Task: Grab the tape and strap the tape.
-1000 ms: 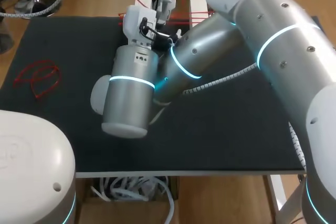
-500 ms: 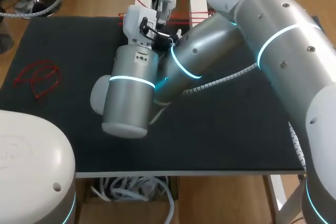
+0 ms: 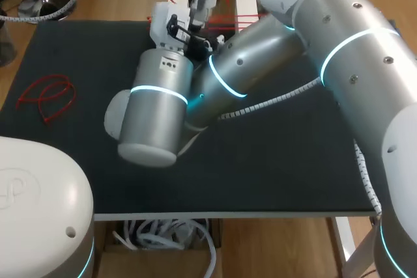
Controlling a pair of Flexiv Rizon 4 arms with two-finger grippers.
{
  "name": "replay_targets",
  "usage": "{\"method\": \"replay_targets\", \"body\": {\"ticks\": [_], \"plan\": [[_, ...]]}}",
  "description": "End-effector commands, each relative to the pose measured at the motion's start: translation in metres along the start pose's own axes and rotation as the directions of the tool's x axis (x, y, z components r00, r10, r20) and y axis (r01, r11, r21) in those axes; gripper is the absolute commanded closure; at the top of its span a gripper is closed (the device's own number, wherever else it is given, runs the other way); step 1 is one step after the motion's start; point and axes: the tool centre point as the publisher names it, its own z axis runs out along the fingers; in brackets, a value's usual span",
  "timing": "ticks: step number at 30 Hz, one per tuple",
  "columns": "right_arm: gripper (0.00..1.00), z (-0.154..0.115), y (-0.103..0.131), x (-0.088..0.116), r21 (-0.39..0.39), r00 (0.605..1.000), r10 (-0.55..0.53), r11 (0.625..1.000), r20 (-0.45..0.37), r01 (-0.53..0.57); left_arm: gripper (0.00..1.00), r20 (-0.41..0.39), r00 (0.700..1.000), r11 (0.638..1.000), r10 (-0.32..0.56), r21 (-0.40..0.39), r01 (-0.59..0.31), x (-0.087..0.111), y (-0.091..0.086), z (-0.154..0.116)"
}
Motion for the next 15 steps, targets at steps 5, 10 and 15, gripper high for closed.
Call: {"method": "replay_targets", "body": {"ticks": [5,10,15], "plan": [[1.0,0.009,0.0003,-0.0205,-0.025,0.998,-0.052,0.998,-0.027,0.052,1.0,-0.004,1.0,1.0,-0.001,-0.003,0.001,-0.001,-0.0003,-0.0007],[1.0,0.0107,-0.004,-0.0184,-0.029,0.991,-0.107,0.994,-0.083,0.105,1.0,-0.004,1.0,1.0,-0.001,-0.003,0.001,-0.001,-0.0003,-0.0007],[1.0,0.0076,-0.0044,-0.0139,-0.037,0.976,-0.167,0.986,-0.141,0.164,1.0,-0.004,1.0,1.0,-0.001,-0.003,0.001,-0.001,-0.0003,-0.0007]]}}
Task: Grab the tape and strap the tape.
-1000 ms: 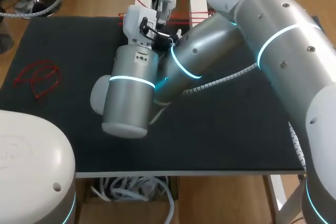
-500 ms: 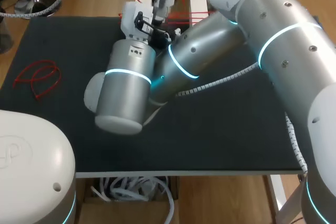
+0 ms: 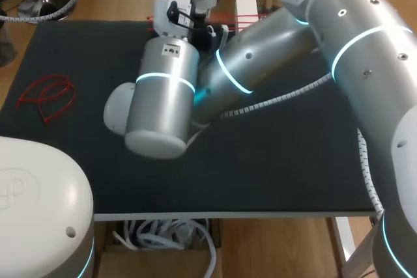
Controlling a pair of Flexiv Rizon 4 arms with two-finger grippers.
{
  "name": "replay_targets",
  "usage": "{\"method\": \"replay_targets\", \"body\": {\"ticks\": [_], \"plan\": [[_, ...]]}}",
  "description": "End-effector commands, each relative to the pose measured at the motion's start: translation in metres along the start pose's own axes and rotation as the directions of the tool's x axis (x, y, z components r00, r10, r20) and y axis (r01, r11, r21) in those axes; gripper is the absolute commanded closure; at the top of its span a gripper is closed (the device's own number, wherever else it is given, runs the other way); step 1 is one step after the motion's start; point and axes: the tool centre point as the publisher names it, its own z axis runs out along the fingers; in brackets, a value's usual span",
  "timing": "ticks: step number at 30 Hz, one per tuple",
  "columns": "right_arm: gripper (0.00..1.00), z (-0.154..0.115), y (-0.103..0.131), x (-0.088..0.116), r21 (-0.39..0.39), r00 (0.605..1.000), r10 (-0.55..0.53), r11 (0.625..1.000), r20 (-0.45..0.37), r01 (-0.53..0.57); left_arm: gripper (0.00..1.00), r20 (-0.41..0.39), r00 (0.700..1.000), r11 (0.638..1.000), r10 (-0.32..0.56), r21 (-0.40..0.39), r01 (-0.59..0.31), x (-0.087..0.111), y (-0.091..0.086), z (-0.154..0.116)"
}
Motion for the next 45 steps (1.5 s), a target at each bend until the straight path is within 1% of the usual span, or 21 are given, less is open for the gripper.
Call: {"method": "replay_targets", "body": {"ticks": [1,7,9,13,15,22,25,26,27,30,36,40,45], "plan": [[1.0,-0.004,-0.003,-0.007,-0.008,0.997,-0.032,0.999,-0.068,0.031,1.0,-0.004,1.0,1.0,0.0,-0.003,0.0,-0.001,0.0,-0.001],[1.0,-0.005,-0.005,-0.01,0.005,0.991,-0.083,0.996,-0.109,0.084,1.0,-0.004,1.0,1.0,0.0,-0.003,0.0,-0.001,0.0,-0.001],[1.0,-0.003,-0.007,-0.011,0.015,0.985,-0.12,0.992,-0.127,0.123,1.0,-0.004,1.0,1.0,0.0,-0.003,0.0,-0.001,0.0,-0.001],[1.0,0.0,-0.011,-0.01,0.004,0.967,-0.192,0.981,-0.166,0.196,1.0,-0.004,1.0,1.0,0.0,-0.003,0.0,-0.001,0.0,-0.001],[1.0,0.001,-0.013,-0.009,-0.008,0.956,-0.228,0.973,-0.183,0.23,1.0,-0.004,1.0,1.0,0.0,-0.003,0.0,-0.001,0.0,-0.001],[1.0,0.0,-0.016,-0.005,-0.093,0.921,-0.343,0.939,-0.187,0.331,1.0,-0.004,1.0,1.0,0.0,-0.003,0.0,-0.001,0.0,-0.001],[1.0,-0.001,-0.016,-0.004,-0.13,0.905,-0.382,0.923,-0.19,0.362,1.0,-0.004,1.0,1.0,0.0,-0.003,0.0,-0.001,0.0,-0.001],[1.0,-0.001,-0.015,-0.004,-0.135,0.903,-0.379,0.924,-0.203,0.358,1.0,-0.004,1.0,1.0,0.0,-0.003,0.0,-0.001,0.0,-0.001],[1.0,-0.002,-0.015,-0.005,-0.15,0.896,-0.399,0.915,-0.193,0.375,1.0,-0.004,1.0,1.0,0.0,-0.003,0.0,-0.001,0.0,-0.001],[1.0,-0.002,-0.015,-0.008,-0.16,0.885,-0.416,0.907,-0.208,0.389,1.0,-0.004,1.0,1.0,0.0,-0.003,0.0,-0.001,0.0,-0.001],[1.0,-0.001,-0.016,-0.01,-0.19,0.847,-0.484,0.873,-0.222,0.449,1.0,-0.004,1.0,1.0,0.0,-0.003,0.0,-0.001,0.0,-0.001],[1.0,-0.001,-0.015,-0.01,-0.195,0.831,-0.499,0.865,-0.247,0.461,1.0,-0.004,1.0,1.0,0.0,-0.003,0.0,-0.001,0.0,-0.001],[1.0,-0.001,-0.012,-0.01,-0.212,0.808,-0.537,0.842,-0.243,0.496,1.0,-0.004,1.0,1.0,0.0,-0.003,0.0,-0.001,0.0,-0.001]]}}
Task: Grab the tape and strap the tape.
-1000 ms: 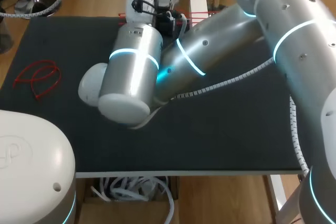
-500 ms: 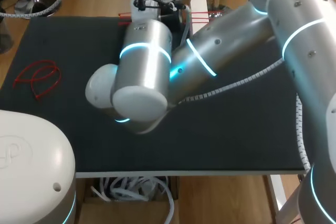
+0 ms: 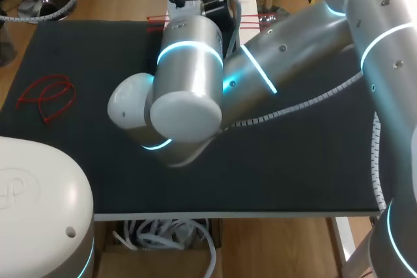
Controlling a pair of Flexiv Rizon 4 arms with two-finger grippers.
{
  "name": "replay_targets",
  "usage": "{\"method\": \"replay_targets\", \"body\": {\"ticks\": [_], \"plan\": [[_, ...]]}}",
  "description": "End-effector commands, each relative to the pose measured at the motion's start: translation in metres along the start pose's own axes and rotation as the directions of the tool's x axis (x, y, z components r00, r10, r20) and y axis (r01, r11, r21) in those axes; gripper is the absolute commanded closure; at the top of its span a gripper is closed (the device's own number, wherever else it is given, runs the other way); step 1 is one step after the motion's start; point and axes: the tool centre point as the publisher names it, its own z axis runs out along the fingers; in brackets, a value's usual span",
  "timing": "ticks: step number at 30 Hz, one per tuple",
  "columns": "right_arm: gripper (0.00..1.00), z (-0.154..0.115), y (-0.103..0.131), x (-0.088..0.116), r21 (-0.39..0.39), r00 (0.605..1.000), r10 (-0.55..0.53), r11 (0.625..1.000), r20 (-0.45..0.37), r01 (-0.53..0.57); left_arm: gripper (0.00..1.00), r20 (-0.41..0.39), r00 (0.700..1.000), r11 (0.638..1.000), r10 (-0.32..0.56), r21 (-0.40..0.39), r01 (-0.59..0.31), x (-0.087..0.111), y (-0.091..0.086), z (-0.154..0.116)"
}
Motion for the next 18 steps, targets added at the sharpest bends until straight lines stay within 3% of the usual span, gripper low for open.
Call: {"method": "replay_targets", "body": {"ticks": [1,18], "plan": [[1.0,-0.0005,-0.002,-0.0067,-0.019,1.0,-0.026,0.999,-0.012,0.026,1.0,-0.004,1.0,1.0,-0.001,-0.003,0.0,-0.0009,-0.0003,-0.0007],[1.0,-0.0014,-0.0059,-0.0121,-0.036,1.0,-0.022,0.999,0.019,0.022,1.0,-0.004,1.0,1.0,-0.001,-0.003,0.0,-0.0009,-0.0003,-0.0007]]}}
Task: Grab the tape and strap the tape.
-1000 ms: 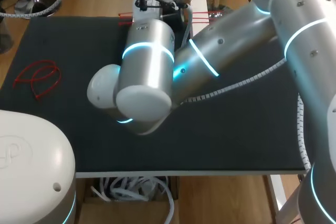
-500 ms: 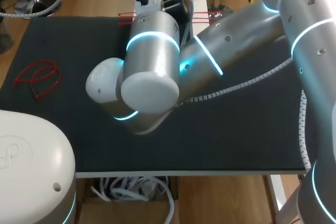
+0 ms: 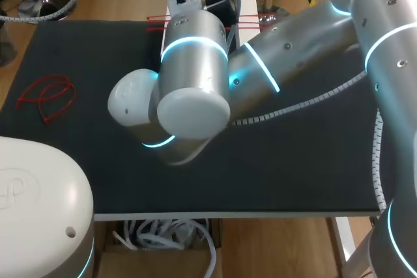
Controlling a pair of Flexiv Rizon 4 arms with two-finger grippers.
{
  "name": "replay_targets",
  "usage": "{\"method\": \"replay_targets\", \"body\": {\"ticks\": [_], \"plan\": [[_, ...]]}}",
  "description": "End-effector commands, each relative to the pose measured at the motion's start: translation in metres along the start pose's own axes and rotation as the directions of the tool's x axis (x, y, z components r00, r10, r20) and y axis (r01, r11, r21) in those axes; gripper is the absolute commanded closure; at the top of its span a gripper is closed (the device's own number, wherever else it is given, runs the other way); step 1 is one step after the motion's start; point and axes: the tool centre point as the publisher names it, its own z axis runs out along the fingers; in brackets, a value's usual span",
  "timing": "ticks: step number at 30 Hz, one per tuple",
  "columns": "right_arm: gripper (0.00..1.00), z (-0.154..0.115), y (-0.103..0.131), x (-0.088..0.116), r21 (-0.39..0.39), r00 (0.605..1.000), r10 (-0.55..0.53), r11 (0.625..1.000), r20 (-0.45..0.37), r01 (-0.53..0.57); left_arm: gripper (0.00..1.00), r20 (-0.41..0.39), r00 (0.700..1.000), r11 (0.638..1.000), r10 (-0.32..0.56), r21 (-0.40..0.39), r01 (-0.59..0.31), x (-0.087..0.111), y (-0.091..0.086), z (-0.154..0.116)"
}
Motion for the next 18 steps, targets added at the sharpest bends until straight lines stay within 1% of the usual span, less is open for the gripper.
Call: {"method": "replay_targets", "body": {"ticks": [1,18], "plan": [[1.0,0.0,-0.0034,-0.0006,-0.007,1.0,-0.004,1.0,-0.002,0.004,1.0,-0.004,1.0,1.0,-0.001,-0.003,0.0,-0.0009,-0.0003,-0.0007],[1.0,0.0,-0.0034,-0.0006,-0.007,1.0,-0.004,1.0,-0.002,0.004,1.0,-0.004,1.0,1.0,-0.001,-0.003,0.0,-0.0009,-0.0003,-0.0007]]}}
